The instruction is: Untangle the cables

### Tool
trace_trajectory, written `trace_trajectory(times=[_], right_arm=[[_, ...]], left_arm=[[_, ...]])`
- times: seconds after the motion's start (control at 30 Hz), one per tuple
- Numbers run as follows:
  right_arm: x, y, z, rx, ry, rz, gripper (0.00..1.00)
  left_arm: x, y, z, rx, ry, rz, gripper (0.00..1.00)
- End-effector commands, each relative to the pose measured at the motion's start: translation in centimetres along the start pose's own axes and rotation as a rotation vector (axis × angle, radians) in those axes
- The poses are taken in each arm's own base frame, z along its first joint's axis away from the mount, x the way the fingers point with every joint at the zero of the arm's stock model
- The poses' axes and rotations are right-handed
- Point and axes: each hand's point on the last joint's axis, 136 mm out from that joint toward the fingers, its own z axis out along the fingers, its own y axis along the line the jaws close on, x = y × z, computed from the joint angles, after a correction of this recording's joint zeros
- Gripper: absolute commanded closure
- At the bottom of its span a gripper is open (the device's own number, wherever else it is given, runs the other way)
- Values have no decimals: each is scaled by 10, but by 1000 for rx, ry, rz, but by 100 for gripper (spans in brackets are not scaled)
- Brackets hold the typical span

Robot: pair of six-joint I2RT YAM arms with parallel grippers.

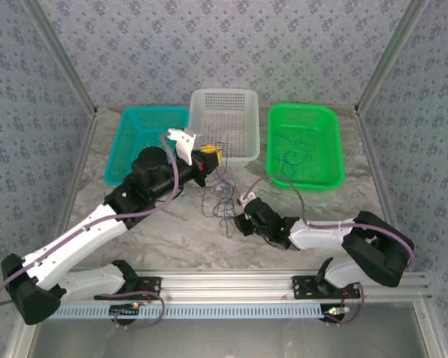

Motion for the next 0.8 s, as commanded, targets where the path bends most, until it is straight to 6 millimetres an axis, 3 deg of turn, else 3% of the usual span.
trace_trajectory(times=[0.0,0.03,0.13,0.27,0.47,0.57,0.77], right_arm=[[4,-4,-12,11,-5,33,70],[1,-5,-15,14,-19,36,66],[-13,-7,-31,17,-82,38,34],[-43,-2,-61,-7,-201,16,17],[-72,-4,-93,12,-316,-80,13],[-74,-9,-94,42,-292,-131,13],[-77,-39,-85,182,-254,-193,12]], left_arm=[[-11,-6,-4,12,-26,-6,100],[-10,-6,-3,13,-23,-13,100],[-5,-2,-1,3,-16,-35,100],[-2,-2,0,10,-19,-62,100],[1,-6,1,34,-11,-75,100],[2,-8,0,48,-6,-76,100],[4,-23,-6,132,11,-40,100]])
